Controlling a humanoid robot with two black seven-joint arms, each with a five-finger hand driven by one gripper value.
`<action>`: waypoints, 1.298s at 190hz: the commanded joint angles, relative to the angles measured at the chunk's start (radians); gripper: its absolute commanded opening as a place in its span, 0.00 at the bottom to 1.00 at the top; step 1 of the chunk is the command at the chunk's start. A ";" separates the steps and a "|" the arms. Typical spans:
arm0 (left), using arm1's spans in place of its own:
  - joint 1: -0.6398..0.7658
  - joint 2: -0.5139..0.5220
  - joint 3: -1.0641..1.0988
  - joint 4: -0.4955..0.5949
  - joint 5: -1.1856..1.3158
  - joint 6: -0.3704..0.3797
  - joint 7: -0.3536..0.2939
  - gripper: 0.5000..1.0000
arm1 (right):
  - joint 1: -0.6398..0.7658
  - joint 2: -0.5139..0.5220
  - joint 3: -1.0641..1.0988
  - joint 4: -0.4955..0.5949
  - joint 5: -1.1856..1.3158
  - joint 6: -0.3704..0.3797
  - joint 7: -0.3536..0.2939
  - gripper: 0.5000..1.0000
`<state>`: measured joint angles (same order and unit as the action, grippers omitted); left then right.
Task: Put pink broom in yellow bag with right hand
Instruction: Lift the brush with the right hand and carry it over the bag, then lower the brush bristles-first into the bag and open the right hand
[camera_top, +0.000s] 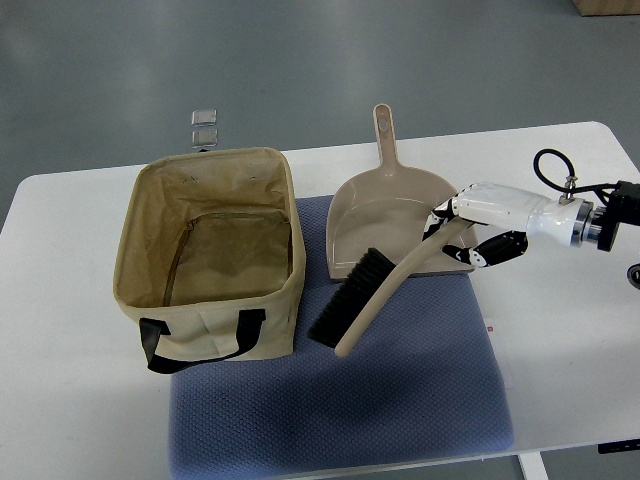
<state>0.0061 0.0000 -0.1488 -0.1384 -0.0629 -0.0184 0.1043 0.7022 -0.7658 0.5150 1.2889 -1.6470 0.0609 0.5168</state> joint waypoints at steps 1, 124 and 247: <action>0.000 0.000 0.000 0.000 0.000 0.000 0.000 1.00 | 0.023 -0.027 0.004 -0.002 0.052 0.020 0.000 0.00; 0.000 0.000 0.000 -0.001 0.000 0.002 0.000 1.00 | 0.398 -0.078 0.004 -0.166 0.276 0.185 -0.020 0.00; 0.000 0.000 0.000 0.000 0.000 0.000 0.000 1.00 | 0.516 0.438 -0.062 -0.345 0.039 0.188 -0.123 0.00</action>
<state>0.0063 0.0000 -0.1488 -0.1382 -0.0629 -0.0184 0.1044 1.2257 -0.3812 0.4825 0.9514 -1.5707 0.2615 0.3942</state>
